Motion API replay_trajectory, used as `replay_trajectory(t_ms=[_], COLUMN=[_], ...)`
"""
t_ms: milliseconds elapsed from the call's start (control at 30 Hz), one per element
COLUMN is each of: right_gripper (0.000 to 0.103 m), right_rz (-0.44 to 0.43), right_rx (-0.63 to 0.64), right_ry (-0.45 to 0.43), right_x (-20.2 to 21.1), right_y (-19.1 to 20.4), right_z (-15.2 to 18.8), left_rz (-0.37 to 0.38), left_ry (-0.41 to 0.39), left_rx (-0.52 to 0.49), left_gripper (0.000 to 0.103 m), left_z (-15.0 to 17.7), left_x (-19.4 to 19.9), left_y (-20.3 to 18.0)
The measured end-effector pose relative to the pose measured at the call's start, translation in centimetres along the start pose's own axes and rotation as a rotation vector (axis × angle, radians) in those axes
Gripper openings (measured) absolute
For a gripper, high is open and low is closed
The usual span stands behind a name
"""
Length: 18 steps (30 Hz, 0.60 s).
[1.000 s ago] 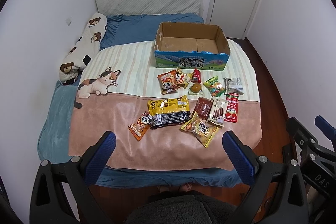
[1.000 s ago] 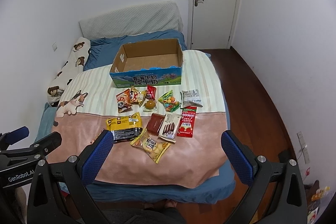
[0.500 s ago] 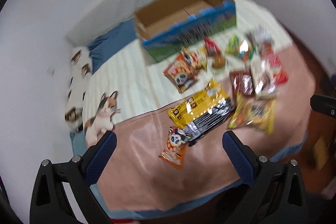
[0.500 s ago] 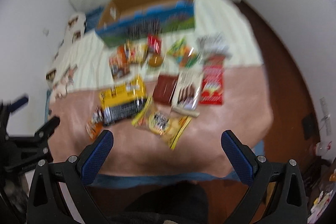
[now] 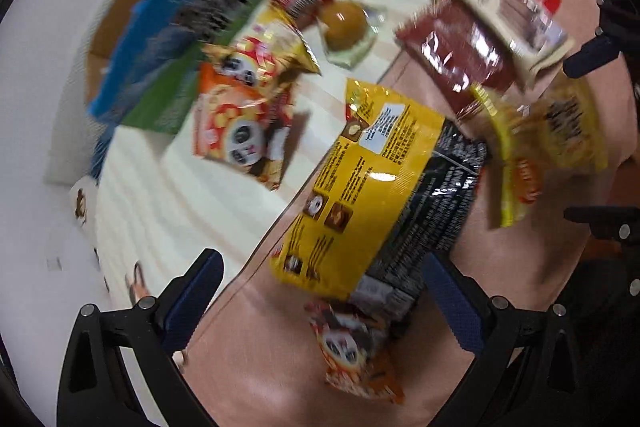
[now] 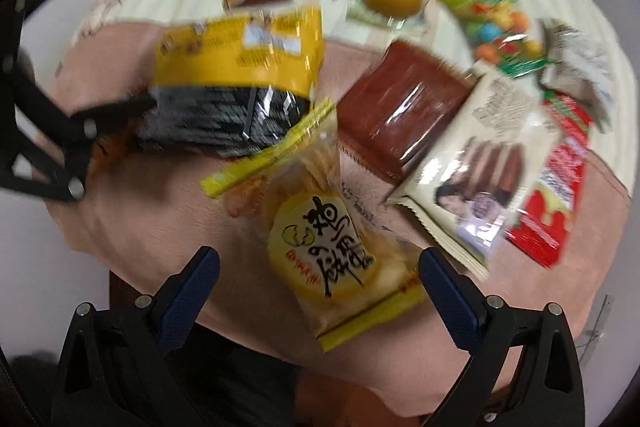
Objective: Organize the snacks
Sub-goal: 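Grasp the yellow-black biscuit bag with the left tool while the right grasps the yellow cracker bag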
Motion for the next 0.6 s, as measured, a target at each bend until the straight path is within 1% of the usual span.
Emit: replay_trajectory(t_ms=[33, 133, 167, 200, 267, 300, 400, 433, 500, 567, 600], right_gripper=[0.099, 0.079, 0.077, 0.07, 0.066, 0.065, 0.062, 0.062, 0.062, 0.061, 0.061], right_rz=[0.007, 0.017, 0.014, 0.009, -0.009, -0.027, -0.05, -0.059, -0.075, -0.097, -0.11], right_rx=[0.02, 0.033, 0.023, 0.0, -0.078, -0.147, -0.296, -0.353, -0.449, -0.564, -0.606], right_ry=[0.01, 0.041, 0.035, 0.018, 0.006, -0.003, -0.005, -0.007, -0.001, 0.007, 0.008], right_x=[-0.8, -2.7, -2.9, -2.9, -2.9, -2.8, -2.9, -3.0, -2.8, -2.6, -2.6], right_y=[0.0, -0.3, -0.6, -0.9, -1.8, -2.6, -4.1, -4.6, -5.5, -6.5, -6.9], right_z=[0.0, -0.2, -0.2, -0.3, -0.4, -0.4, -0.4, -0.3, 0.4, 0.8, 0.7], left_rz=[0.019, 0.061, 0.077, 0.102, 0.17, 0.187, 0.201, 0.208, 0.246, 0.269, 0.273], left_ry=[0.014, 0.049, 0.065, 0.076, 0.105, 0.121, 0.138, 0.136, 0.142, 0.135, 0.136], left_rx=[-0.018, -0.084, -0.098, -0.107, -0.117, -0.121, -0.131, -0.115, -0.024, 0.128, 0.22], left_gripper=[0.102, 0.102, 0.102, 0.103, 0.103, 0.103, 0.102, 0.102, 0.094, 0.091, 0.091], left_z=[-0.4, -1.6, -2.0, -2.4, -3.3, -3.6, -4.6, -4.8, -5.4, -5.7, -5.7], left_x=[-0.8, -2.6, -3.2, -3.7, -4.7, -5.3, -7.0, -7.3, -7.7, -7.6, -7.5], left_y=[-0.1, -1.0, -1.4, -1.8, -2.6, -3.0, -4.3, -4.4, -4.1, -2.4, -1.5])
Point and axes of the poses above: each gripper's, at about its wrist camera, not at the fingertips, and x roughly against the way its jaws point, y to its left, z to its underside, the point moved 1 cm from there along -x, roughly the way its jaws point, and after that the axes turned 6 degrees about -y, right-handed, at the moved point
